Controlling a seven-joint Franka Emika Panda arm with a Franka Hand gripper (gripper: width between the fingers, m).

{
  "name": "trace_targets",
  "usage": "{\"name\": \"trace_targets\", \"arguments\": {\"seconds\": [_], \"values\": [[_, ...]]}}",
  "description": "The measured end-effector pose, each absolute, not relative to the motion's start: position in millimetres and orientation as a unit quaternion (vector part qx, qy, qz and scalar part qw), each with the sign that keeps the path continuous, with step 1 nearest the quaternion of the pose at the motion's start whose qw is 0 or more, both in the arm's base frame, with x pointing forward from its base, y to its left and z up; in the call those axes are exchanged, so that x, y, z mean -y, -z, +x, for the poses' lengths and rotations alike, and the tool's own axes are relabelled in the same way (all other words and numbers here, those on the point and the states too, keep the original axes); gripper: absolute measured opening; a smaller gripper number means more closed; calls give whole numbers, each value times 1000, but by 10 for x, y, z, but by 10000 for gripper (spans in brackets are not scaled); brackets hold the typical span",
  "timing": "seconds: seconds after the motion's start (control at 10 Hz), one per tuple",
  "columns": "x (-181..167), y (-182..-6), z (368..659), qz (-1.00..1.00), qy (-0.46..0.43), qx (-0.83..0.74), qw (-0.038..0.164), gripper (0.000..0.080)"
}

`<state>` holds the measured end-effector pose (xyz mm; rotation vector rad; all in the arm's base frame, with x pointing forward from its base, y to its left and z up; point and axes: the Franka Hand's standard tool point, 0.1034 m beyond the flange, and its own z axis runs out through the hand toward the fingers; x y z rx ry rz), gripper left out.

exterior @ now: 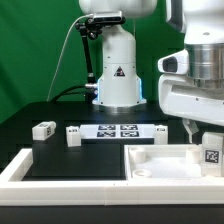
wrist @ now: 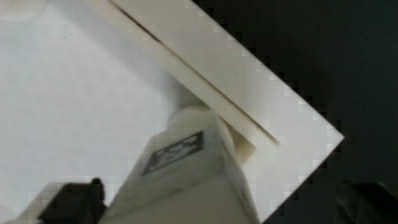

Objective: Assemble one leg

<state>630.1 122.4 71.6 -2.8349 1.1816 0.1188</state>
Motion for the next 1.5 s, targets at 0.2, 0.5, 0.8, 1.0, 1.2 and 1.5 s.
{"name": "trace_targets", "arguments": {"seconds": [0.2, 0.5, 0.8, 1.0, 1.2, 1.5], "values": [[-1168, -716, 6311, -962, -32, -269, 33, 649], [-1124, -705, 6320, -979, -25, -199, 36, 649], [-1121, -704, 6320, -979, -25, -199, 36, 387], [-1121, -704, 6320, -979, -26, -201, 36, 290], [-1121, -704, 6320, -973, -27, -226, 35, 290], [-1107, -699, 6301, -917, -33, -396, 43, 290]]}}
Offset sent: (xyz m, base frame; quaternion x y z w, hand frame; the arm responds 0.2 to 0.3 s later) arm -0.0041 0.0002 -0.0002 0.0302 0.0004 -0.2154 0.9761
